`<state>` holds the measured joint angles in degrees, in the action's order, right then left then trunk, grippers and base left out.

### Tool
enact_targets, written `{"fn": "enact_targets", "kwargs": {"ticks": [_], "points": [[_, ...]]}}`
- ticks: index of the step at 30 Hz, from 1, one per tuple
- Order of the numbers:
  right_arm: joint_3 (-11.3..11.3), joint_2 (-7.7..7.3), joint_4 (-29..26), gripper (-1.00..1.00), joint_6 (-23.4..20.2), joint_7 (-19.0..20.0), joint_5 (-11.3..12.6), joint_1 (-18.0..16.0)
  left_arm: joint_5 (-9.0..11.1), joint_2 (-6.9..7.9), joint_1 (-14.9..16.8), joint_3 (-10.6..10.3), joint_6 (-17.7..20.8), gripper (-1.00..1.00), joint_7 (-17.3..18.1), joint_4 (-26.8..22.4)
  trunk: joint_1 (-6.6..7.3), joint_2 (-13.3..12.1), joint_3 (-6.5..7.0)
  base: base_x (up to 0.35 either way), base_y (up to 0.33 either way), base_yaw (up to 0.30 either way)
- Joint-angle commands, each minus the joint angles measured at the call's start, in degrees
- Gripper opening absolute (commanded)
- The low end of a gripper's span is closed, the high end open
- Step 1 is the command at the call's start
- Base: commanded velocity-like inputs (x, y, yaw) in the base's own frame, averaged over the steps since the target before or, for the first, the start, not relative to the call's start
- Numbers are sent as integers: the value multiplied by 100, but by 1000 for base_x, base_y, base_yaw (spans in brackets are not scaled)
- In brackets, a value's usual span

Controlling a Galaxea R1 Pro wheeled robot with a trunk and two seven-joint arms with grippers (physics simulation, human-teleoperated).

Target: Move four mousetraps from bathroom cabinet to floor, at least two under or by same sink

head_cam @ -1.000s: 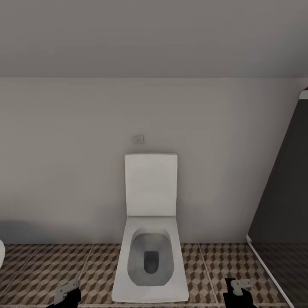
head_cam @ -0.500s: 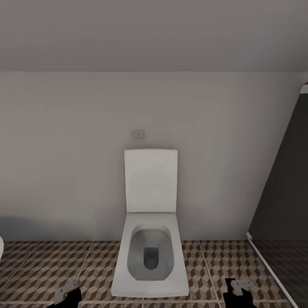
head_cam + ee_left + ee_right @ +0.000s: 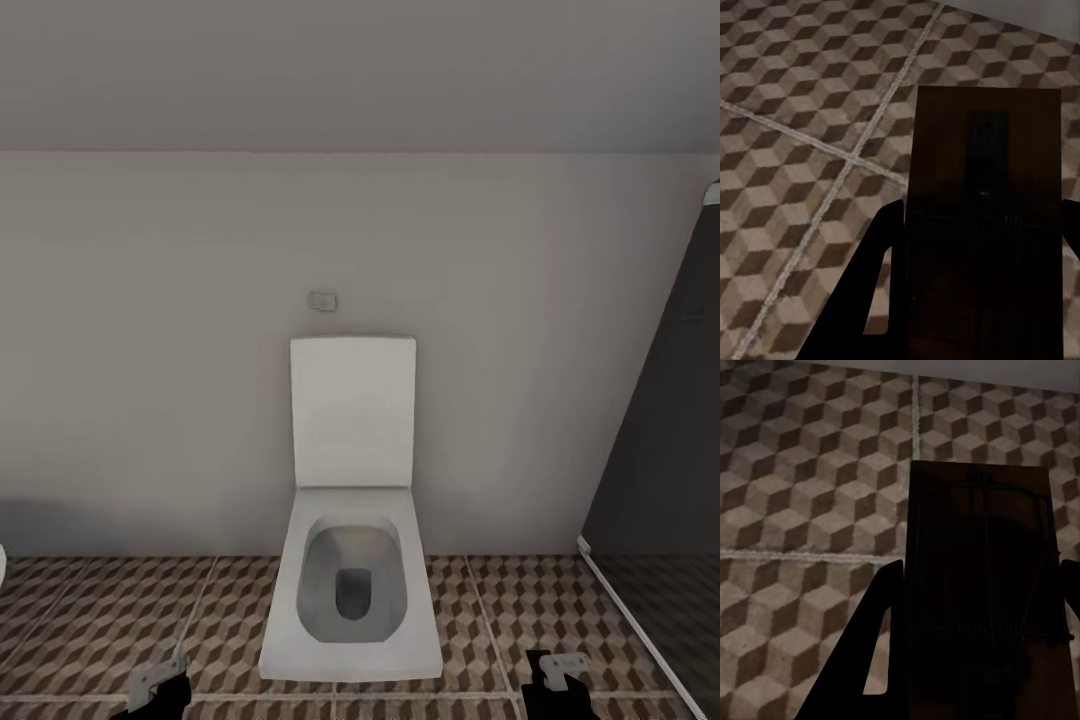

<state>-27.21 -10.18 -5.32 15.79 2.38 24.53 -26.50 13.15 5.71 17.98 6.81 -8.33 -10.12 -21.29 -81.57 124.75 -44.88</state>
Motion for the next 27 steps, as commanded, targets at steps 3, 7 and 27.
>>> {"fn": "enact_targets", "kwargs": {"ticks": [3, 7, 27], "points": [[-29, -2, 5, -100, 21, 43, 70, -4, 48, 1, 4, -13, -19, -100, -25, 2, -65, 124, -60, 0, 0, 0], [-29, -2, 5, -100, 21, 43, 70, -4, 48, 1, 4, -13, -19, -100, -27, 2, -153, 285, -132, 0, 0, 0], [-21, -2, 5, -100, 29, 38, 78, -4, 47, 4, 4, -16, -19, -100, -26, 2, -593, 1087, -491, 0, 0, 0]]}}
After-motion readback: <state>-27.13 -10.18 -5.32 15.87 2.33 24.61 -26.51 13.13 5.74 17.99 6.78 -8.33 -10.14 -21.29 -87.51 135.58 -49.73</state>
